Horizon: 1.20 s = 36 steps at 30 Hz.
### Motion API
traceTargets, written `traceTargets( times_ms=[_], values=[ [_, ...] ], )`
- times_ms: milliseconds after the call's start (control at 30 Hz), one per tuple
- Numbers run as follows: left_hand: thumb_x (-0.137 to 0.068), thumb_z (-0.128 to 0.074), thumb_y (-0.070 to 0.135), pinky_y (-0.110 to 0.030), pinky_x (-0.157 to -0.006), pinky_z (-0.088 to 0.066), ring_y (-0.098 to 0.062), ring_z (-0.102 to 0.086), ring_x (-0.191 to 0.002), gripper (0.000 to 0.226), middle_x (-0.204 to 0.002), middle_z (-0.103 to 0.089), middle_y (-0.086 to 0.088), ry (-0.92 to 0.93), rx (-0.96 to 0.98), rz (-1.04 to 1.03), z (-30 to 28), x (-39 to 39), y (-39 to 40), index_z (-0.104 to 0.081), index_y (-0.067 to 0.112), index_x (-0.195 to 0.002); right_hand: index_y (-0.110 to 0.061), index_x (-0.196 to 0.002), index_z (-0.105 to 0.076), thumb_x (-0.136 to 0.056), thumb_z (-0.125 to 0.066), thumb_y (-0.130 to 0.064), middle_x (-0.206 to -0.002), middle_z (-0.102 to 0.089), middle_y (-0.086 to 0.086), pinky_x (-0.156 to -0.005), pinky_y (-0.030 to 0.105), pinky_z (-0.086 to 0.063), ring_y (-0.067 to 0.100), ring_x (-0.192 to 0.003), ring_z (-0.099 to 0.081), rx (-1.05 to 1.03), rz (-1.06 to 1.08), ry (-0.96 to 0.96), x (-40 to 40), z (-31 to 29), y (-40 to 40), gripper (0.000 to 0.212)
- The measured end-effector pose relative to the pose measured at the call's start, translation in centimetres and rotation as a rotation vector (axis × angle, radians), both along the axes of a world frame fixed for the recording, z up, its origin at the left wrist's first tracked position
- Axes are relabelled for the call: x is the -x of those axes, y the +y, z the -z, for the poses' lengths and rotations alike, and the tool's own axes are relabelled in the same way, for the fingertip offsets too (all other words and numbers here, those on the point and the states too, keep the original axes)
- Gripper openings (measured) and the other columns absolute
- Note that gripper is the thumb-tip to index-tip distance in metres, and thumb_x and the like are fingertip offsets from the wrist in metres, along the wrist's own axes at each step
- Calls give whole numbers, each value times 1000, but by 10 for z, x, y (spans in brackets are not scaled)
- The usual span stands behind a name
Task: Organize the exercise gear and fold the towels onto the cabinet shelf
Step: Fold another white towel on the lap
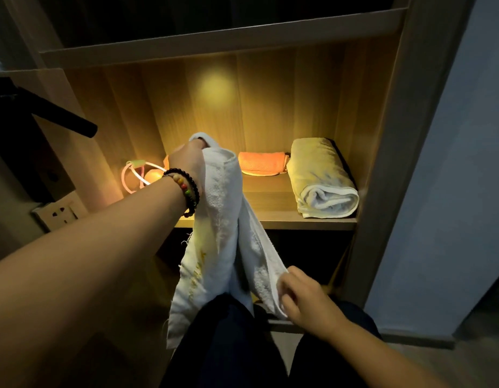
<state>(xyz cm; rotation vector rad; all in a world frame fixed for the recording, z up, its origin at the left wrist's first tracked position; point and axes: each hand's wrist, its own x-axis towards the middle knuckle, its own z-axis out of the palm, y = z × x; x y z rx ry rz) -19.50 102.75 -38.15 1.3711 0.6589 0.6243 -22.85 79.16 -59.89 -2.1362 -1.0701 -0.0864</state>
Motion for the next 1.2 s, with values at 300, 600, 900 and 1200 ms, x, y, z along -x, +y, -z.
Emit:
traceTargets(
  times_ms=[300,600,900,1200],
  values=[
    [-73,-61,22,-26,-69,-48,-21,-60,-78,8,-81,-61,1,83,-69,-112,17,-18,23,-61,16,-79,-21,-62,-45,-95,-39,-55,-65,-49,0,-60,38,-40,16,-60,-47,567,170,-23,-64,-81,-102,48],
    [-68,-76,27,-25,-61,-43,-16,-57,-73,54,-85,-58,0,115,-83,-53,21,-14,-2,-57,8,-115,-7,-47,-49,-74,-48,-32,-48,-46,13,-49,31,-29,25,-50,-46,96,700,-116,-81,-125,-116,36],
    [-82,-72,37,-26,-67,-43,-11,-53,-76,21,-78,-58,5,-39,-232,208,23,26,-75,-64,18,-80,-28,-100,-52,-82,-70,-14,-49,-53,-11,-50,16,-34,5,-47,-46,-266,234,232,5,-141,-30,30],
    [-64,-53,74,-29,-61,-38,-10,-42,-58,52,-59,-45,9,-189,-248,356,45,88,-105,-50,23,-70,-30,-85,-65,-75,-57,-41,-75,-66,-14,-69,38,-51,2,-73,-60,-205,166,183,30,-124,3,16]
  ],
)
